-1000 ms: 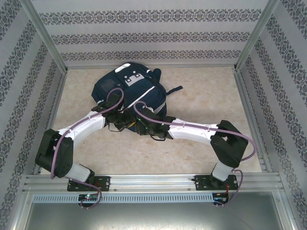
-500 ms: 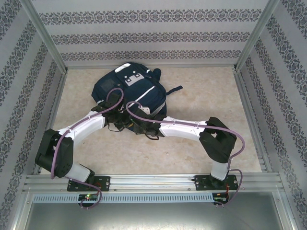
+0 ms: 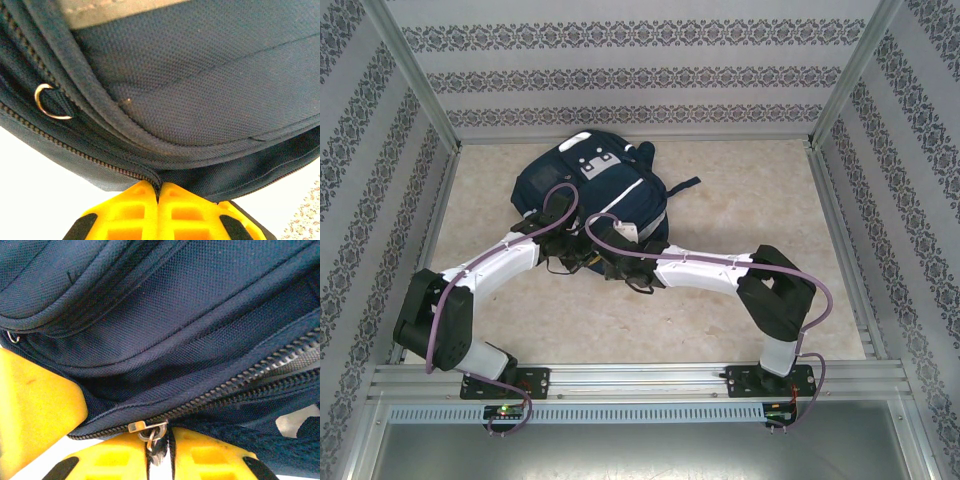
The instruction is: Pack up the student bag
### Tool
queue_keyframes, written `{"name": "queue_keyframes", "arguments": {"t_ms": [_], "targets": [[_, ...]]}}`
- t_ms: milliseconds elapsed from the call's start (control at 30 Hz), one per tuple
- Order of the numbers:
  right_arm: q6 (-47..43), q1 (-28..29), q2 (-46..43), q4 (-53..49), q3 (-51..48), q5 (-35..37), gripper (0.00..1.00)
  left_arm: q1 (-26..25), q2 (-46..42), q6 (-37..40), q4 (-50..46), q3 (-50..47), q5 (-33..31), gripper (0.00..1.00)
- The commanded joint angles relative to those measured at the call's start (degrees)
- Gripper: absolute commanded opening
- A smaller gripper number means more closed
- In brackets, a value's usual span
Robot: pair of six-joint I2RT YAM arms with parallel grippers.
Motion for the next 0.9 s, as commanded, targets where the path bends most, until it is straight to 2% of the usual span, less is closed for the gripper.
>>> {"name": "queue_keyframes", "arguments": {"t_ms": [0,133,233,400,533,733,867], "targets": [[-1.89,-1.03,1.23,-1.32,0.12,4.85,0.22,-0.64,-0.55,0.51,2.83,2.48,1.13,0.00],[-3.00,-1.03,3.18,-0.17,1.47,5.81,0.21,-0.65,-1.03,0.42,2.39,2.40,0.88,0.00],[-3.11,-1.05,3.33,-0.29,1.14,6.66,0.00,-0.65,-1.44,0.36,2.07,2.31,0.62,0.00],[-2.77,-1.12,-0.79,-1.63,-2.25,8.98,0.00,0.46,-1.59,1.55,-1.19,2.64,-1.30,0.00],[-2.65,-1.64,-5.28,-3.58,-5.63,9.96,0.00,3.74,-2.17,2.66,-3.93,1.67,-3.23,0.00],[-2.40,-3.19,-12.00,-5.49,-11.35,10.20,0.00,10.66,-4.45,6.22,-8.76,0.26,-6.64,0.00],[-2.75,-4.92,-14.88,-6.81,-13.92,10.00,0.00,17.29,-5.72,10.94,-12.07,-0.01,-9.21,0.00]]}}
